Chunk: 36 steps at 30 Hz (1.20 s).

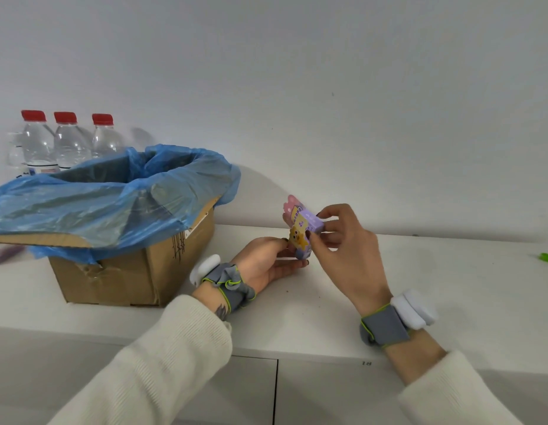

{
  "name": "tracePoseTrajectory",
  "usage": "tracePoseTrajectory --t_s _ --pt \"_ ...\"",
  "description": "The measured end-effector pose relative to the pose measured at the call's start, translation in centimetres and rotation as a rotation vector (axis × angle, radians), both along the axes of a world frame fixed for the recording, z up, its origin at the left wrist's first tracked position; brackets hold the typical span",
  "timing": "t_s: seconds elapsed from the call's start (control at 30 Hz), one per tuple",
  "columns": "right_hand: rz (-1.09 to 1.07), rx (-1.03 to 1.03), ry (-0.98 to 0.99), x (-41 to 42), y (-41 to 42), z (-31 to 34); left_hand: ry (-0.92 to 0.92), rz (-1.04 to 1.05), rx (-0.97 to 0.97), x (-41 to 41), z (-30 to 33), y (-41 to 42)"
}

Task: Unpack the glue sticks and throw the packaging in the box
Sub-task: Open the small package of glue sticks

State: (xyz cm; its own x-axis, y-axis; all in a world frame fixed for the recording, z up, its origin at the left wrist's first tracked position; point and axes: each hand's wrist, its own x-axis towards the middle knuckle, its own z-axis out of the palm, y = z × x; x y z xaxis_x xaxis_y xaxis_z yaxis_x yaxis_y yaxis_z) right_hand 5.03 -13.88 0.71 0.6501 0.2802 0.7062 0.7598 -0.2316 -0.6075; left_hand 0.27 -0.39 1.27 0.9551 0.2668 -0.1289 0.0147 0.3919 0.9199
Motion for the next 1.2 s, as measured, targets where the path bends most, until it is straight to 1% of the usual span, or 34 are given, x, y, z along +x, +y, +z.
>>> tracePoseTrajectory --t_s 0.07,0.27,0.37,0.43,0.6,0.77,0.93,1.07,1.13,1.2 --pt "-0.011 0.036 -0.016 -0.1 0.0 0.1 0.010 0.007 -0.015 0.0 0.0 0.0" --pt "0.045 0.100 -0.068 -0.4 0.1 0.1 0.071 -0.007 -0.103 0.0 0.1 0.1" --pt "0.051 0.144 -0.055 -0.5 0.1 0.1 0.064 -0.009 -0.141 -0.1 0.2 0.1" --pt "0.039 0.173 -0.027 -0.3 0.1 0.1 0.042 0.007 -0.129 -0.1 0.2 0.0" --pt "0.015 0.215 0.141 0.2 0.0 0.1 -0.053 0.113 0.000 0.5 -0.3 0.0" --pt "-0.006 0.215 0.295 0.4 -0.1 0.0 -0.130 0.215 0.128 0.8 -0.9 0.7" --pt "-0.014 0.306 0.365 0.6 -0.4 0.1 -0.187 0.348 0.242 1.3 -1.4 1.7" --pt "-0.064 0.346 0.409 1.1 -0.7 -0.2 -0.191 0.413 0.367 1.5 -1.6 2.1" --pt "-0.068 0.329 0.466 1.3 -0.9 -0.4 -0.190 0.416 0.405 1.6 -1.7 2.2" --pt "-0.073 0.256 0.503 1.4 -0.9 -0.7 -0.179 0.413 0.421 1.7 -1.8 2.1"
